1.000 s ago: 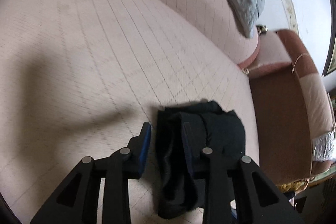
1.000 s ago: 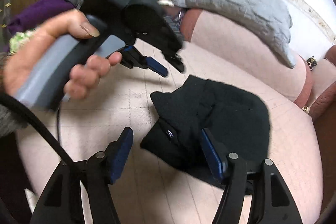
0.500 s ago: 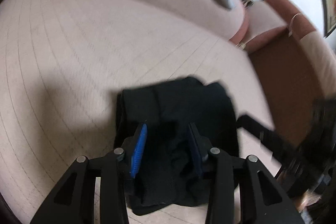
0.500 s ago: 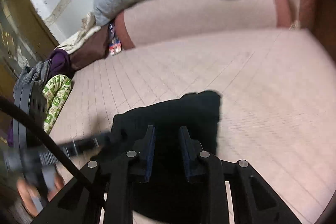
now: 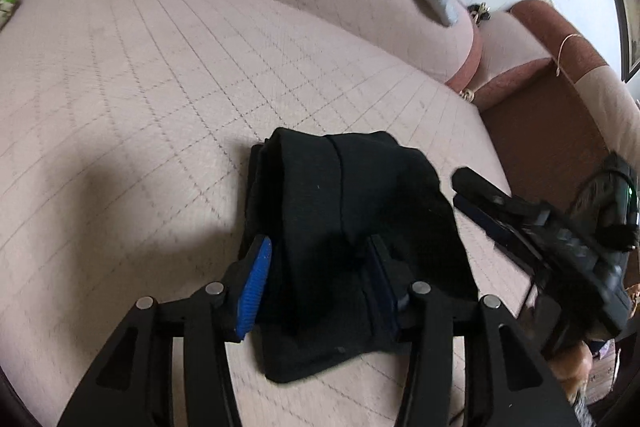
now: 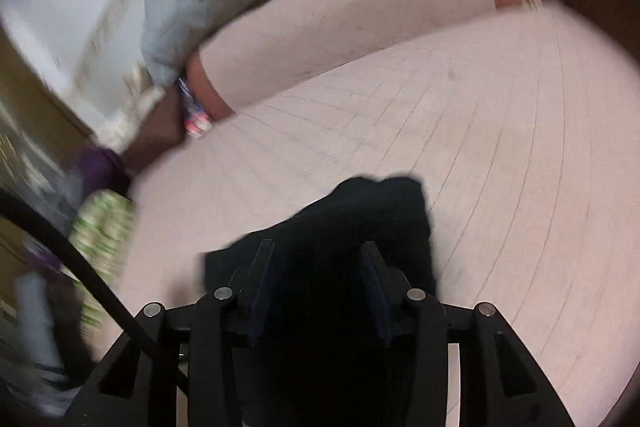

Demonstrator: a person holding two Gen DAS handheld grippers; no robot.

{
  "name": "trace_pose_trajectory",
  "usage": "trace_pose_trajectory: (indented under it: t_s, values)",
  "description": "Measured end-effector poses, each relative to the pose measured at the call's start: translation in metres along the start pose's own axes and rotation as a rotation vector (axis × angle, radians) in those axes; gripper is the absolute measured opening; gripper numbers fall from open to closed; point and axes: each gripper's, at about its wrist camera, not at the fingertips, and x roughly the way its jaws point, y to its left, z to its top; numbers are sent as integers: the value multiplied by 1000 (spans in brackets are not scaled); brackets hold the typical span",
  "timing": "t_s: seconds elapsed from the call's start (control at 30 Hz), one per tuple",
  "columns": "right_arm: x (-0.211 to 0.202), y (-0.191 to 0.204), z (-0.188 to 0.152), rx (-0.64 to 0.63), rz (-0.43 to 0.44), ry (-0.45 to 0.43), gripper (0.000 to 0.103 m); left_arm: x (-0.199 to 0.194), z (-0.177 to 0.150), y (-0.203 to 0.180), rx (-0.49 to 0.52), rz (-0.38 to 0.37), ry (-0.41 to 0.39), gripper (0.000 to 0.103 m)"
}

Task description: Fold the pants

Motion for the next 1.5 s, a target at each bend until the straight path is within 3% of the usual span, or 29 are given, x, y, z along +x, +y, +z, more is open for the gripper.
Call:
trace_pose_trajectory:
  t_s: [0.23,0.3,0.33,0.4,0.5,0.6,0.67,0.73,0.83,0.97,1.1,1.3,1.4,1.5]
  values:
    - [-50,4,-24,233,309,-49,48,-32,-33,-14,-31,-41,-26,51]
    - [-63,6,-22,258,357,-48,48,-42,-39,-19,-27,-34,-45,52]
    - [-73,9,-22,259,363,-46,61,-48,-42,-19,-27,-22,-55,53]
    - [-91,12,-21,206,303,-55,85,-60,-48,-17,-25,19,-74,53]
    - [-110,13,-27,31,109,-57,86,-69,-53,-12,-31,57,-95,55]
    - [-119,-6,-40,-52,-62,-22,78,-72,-59,2,-58,94,-86,56]
    - [-119,-20,-46,-54,-119,0,69,-68,-63,10,-84,109,-69,56]
    - [-114,-34,-51,-63,-195,28,54,-63,-66,14,-93,126,-51,56]
    - [-105,-47,-60,-73,-262,54,53,-56,-70,10,-78,178,-35,56]
    - [-104,-50,-80,-149,-314,39,53,-54,-79,-9,11,307,-56,56]
    - [-94,-48,-100,-197,-316,50,58,-51,-95,-32,100,422,-89,69]
    - [-84,-50,-117,-201,-281,82,58,-40,-114,-65,248,463,-80,70]
    - [-84,-48,-118,-218,-285,85,58,-39,-115,-76,308,449,-80,70]
    - [-88,-49,-106,-193,-264,73,58,-39,-102,-71,268,394,-57,75]
